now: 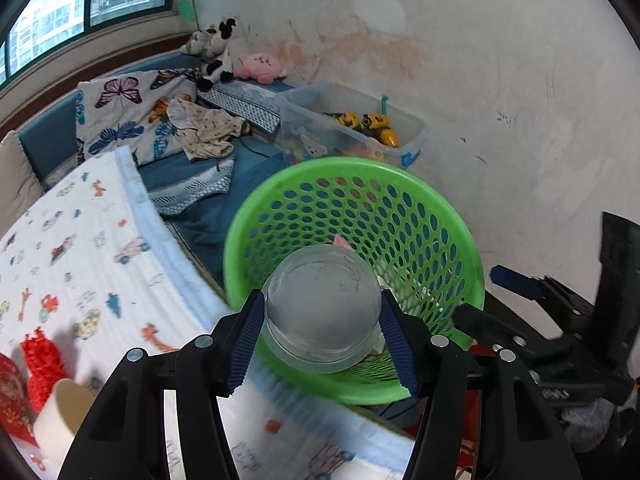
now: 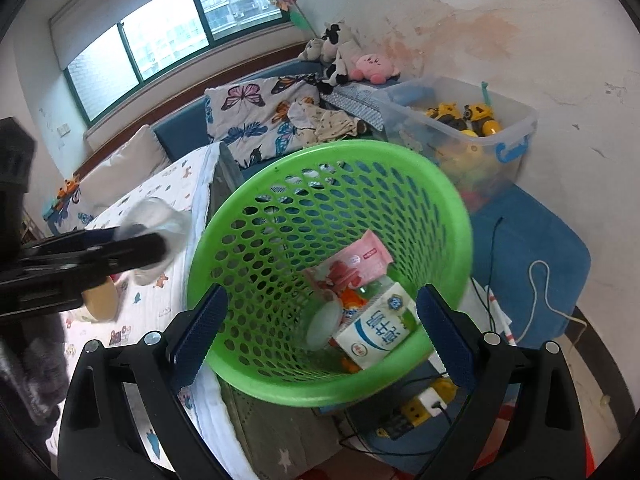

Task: Collect trash
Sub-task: 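Release the clear lid with the right tool while the left tool releases the clear cup into the basket, then move the left tool back over the bed to the red paper cup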

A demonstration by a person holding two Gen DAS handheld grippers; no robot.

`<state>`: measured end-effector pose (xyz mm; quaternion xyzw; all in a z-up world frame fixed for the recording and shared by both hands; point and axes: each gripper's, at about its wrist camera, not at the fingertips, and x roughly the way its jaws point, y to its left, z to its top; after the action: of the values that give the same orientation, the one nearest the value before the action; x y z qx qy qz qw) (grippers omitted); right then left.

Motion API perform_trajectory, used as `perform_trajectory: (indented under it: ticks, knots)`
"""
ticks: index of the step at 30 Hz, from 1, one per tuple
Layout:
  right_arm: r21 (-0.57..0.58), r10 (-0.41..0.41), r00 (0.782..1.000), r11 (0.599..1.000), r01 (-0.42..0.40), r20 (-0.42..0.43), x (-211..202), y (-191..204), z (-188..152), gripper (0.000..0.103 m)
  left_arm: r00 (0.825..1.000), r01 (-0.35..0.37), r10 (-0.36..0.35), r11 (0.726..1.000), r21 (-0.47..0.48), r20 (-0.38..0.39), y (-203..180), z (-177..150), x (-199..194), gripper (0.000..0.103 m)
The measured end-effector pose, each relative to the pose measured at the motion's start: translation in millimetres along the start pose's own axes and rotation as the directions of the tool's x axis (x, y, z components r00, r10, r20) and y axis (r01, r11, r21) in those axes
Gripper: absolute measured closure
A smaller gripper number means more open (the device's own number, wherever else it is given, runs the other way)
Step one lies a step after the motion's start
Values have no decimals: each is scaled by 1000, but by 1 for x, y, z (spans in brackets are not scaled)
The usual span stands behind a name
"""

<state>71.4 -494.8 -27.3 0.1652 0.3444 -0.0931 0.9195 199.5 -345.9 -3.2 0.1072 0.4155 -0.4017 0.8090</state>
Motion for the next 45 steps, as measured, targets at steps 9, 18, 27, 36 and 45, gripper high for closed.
perform_trajectory:
  ticks: [9, 18, 27, 36, 45]
  knots:
    - [34, 9, 1000, 999, -10, 22, -13, -13, -3, 9, 999, 17, -17, 1000, -5, -43, -16, 5, 29, 46]
    - [50, 13, 1000, 999, -15, 27, -19, -16, -7, 8, 999, 24, -25, 1000, -13, -42, -15, -3, 29, 34]
    - [35, 52, 998, 998, -52, 23, -21, 1, -12, 8, 999, -42, 42, 996, -75, -8, 28, -26, -15, 34]
    - [-6, 101, 995, 995, -101, 9, -15, 36, -10, 8, 978, -203, 207, 962, -182, -1, 115, -47, -75, 34]
    - [-65, 148, 989, 987, -150, -23, -3, 75, -8, 8, 908, -417, 409, 861, -291, -94, 227, -62, -119, 31]
